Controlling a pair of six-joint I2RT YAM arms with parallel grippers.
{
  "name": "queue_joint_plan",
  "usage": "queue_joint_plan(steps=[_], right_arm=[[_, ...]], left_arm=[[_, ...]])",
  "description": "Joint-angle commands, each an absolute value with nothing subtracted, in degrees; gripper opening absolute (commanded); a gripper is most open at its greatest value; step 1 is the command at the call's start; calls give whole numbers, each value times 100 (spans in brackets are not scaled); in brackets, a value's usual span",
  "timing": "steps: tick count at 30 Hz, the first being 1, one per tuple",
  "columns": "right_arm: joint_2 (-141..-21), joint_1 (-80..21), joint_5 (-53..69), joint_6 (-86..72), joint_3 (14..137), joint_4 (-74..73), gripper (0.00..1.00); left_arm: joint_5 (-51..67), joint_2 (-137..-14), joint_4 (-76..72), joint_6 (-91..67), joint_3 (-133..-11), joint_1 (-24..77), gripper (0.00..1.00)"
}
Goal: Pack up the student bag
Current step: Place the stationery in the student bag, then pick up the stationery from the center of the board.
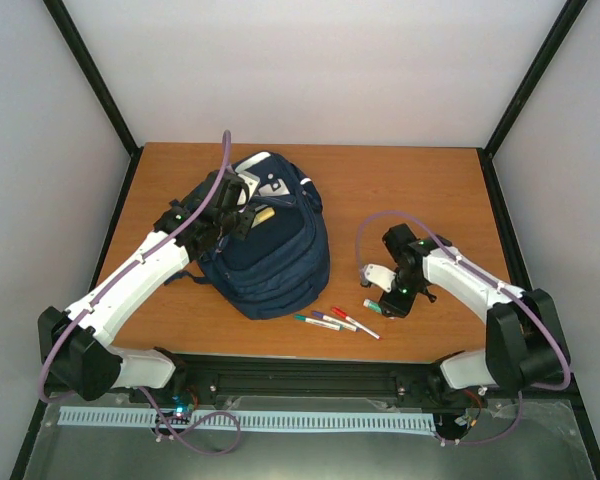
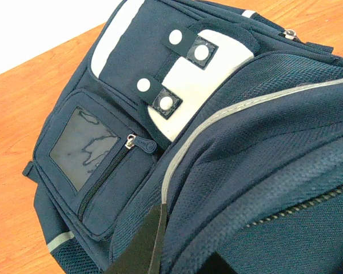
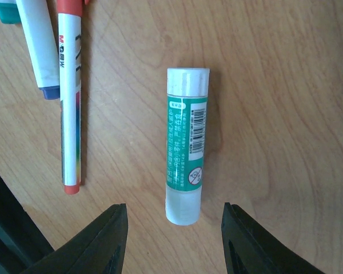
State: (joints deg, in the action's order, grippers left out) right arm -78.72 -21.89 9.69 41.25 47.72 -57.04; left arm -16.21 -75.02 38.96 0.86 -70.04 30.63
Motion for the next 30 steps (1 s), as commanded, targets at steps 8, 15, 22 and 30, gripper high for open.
queue_joint_plan(steps=[8, 15, 22, 30], right_arm=[[-8368, -2470, 852, 3925, 4731, -5282, 45], [-8681, -2731, 450, 3791, 4753, -5009, 40], [-8930, -2864, 233, 3653, 4760, -4825, 35], [-8976, -2883, 119, 3568, 4770, -4700, 25]], left_arm=[[-1668, -7427, 3349, -18, -7198, 2962, 2], [-1640, -7400, 3357, -18, -7189, 2962, 2], [-1603, -7383, 3375, -19, -7198, 2962, 2], [-1597, -7365, 3378, -13, -7189, 2960, 2]])
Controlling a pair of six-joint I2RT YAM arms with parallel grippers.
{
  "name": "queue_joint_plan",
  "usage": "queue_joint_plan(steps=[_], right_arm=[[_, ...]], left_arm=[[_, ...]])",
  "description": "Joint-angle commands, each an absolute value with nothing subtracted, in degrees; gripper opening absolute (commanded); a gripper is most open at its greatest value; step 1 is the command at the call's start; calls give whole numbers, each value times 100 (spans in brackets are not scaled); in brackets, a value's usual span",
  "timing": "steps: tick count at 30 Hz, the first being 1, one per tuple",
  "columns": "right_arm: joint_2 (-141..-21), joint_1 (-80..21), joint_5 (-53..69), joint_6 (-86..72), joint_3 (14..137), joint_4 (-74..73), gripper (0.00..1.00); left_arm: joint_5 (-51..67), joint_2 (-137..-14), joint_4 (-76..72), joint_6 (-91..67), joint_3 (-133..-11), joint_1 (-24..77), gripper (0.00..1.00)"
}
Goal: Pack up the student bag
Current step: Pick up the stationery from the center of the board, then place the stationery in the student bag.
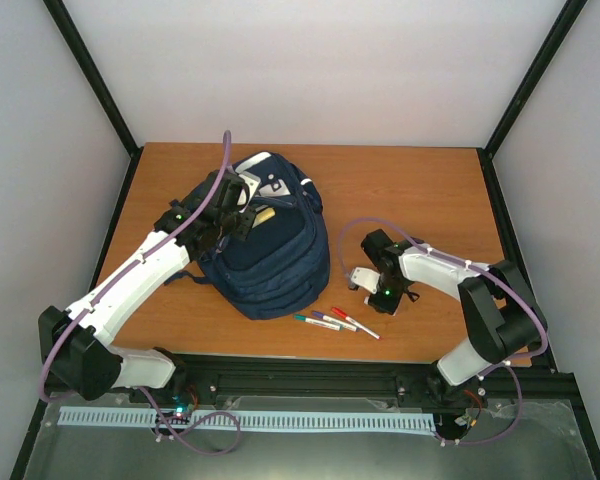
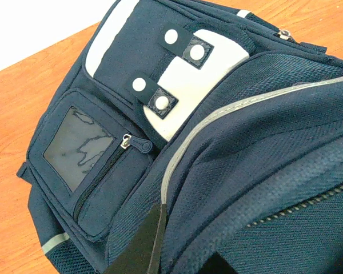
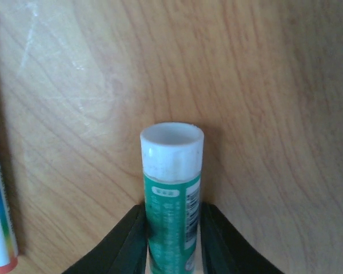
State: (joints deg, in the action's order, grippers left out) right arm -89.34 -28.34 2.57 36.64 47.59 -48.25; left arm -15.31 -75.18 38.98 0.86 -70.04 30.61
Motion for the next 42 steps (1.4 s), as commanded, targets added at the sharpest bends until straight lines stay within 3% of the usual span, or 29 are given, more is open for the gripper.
queue_joint_plan(steps=[1, 7, 14, 22, 34, 42], right_arm=[[-8962, -2883, 115, 3561, 4782, -4703, 22], [-8580, -3096, -185, 3535, 5244, -5023, 14], [-8439, -4434, -1553, 3721, 6139, -5131, 9], [-8545, -5397, -1837, 4394, 7723, -5369, 5], [-9268, -6241, -2475, 5732, 8308, -3878, 4], [-9736, -6291, -3226, 6770, 7885, -2155, 6]], left_arm=[[-1593, -7365, 3379, -9, -7192, 2961, 2], [-1574, -7324, 3392, -18, -7190, 2962, 2], [-1561, -7286, 3379, -26, -7169, 2962, 2], [-1550, -7268, 3369, -18, -7136, 2962, 2], [-1498, -7277, 3360, -27, -7111, 2962, 2], [-1516, -7251, 3358, -18, -7115, 2962, 2]])
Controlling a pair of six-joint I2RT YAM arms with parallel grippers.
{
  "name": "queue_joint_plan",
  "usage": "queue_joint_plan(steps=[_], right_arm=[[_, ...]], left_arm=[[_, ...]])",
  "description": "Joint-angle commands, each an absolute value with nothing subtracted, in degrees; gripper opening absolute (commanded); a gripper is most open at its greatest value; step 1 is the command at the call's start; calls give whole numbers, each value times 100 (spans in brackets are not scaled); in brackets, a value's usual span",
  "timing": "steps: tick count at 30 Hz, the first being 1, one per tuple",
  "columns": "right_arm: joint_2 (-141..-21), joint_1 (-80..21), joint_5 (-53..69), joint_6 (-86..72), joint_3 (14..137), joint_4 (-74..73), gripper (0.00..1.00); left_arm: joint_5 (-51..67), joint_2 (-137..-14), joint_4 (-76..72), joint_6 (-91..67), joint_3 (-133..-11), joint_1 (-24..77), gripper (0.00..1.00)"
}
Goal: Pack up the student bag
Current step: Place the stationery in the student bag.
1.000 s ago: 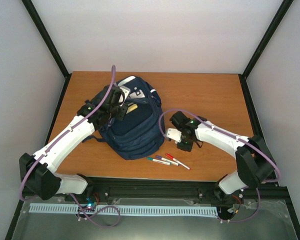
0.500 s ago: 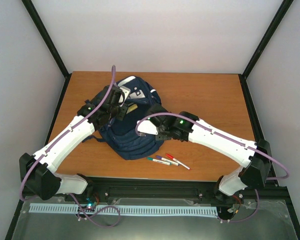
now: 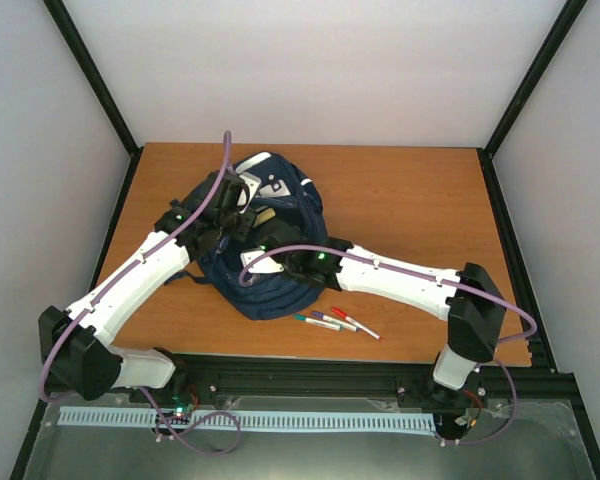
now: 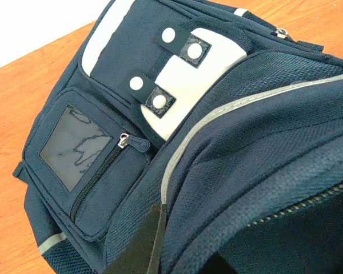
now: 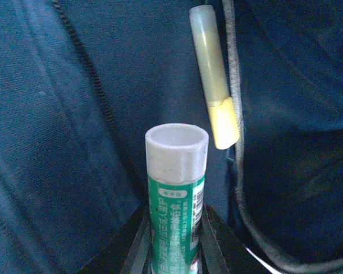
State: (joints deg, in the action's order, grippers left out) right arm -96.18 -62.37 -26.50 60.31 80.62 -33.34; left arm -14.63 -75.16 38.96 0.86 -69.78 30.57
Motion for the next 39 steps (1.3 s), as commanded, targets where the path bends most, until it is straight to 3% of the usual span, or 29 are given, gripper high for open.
queue_joint_plan(steps=[1, 9, 13, 16, 29, 39], right_arm=[[-9764, -6293, -3230, 6882, 7836, -1974, 6], [-10202, -6279, -3278, 7278, 7824, -1305, 12], [-10263, -6282, -3293, 7208, 7813, -1206, 33], [-10198, -6284, -3226, 7009, 7825, -1402, 40], [-9201, -6293, -2260, 5449, 7718, -2891, 52], [-7600, -5941, -1321, 4519, 6312, -2968, 57]], left_arm=[[-1505, -7249, 3359, -19, -7111, 2957, 2], [-1477, -7251, 3359, -9, -7110, 2958, 2], [-1487, -7248, 3350, -7, -7093, 2962, 2], [-1483, -7241, 3352, 0, -7101, 2962, 2], [-1498, -7286, 3374, 1, -7093, 2962, 2], [-1510, -7324, 3375, 0, -7068, 2962, 3]])
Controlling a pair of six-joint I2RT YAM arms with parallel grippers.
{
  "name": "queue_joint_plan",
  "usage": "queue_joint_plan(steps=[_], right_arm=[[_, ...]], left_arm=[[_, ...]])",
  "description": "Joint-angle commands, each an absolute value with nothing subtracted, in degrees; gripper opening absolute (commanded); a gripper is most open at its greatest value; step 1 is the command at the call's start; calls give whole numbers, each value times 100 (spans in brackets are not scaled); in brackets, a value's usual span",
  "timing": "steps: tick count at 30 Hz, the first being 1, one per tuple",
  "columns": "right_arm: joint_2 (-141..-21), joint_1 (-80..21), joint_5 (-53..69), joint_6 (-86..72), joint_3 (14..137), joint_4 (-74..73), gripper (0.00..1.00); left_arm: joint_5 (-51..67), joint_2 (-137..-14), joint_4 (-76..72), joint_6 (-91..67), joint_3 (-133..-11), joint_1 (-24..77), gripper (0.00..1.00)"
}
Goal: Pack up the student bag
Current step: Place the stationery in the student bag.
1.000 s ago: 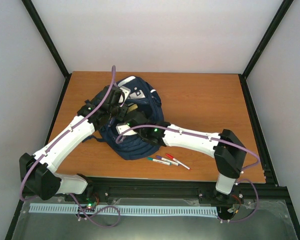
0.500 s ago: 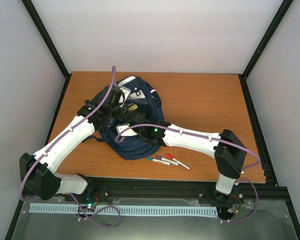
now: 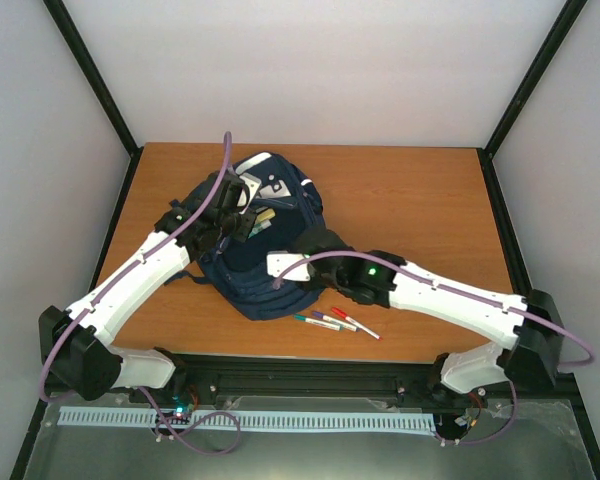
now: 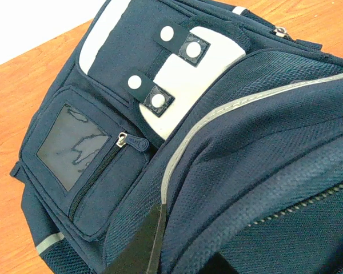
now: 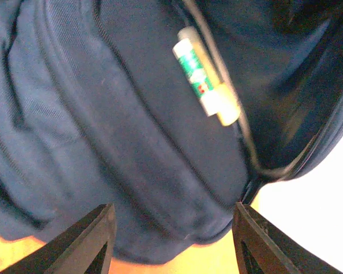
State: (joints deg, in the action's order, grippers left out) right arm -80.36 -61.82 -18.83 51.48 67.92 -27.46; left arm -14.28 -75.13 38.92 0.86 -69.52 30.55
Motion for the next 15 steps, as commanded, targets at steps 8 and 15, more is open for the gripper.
queue_joint_plan(steps=[8, 15], right_arm=[[-6884, -4950, -464, 3684, 5042, -3486, 60], [-7258, -4151, -165, 3292, 4397, -3936, 59]], left_arm=[[-1520, -7528, 3423, 0, -7118, 2962, 3], [-1432, -7676, 3415, -24, -7114, 2962, 3]])
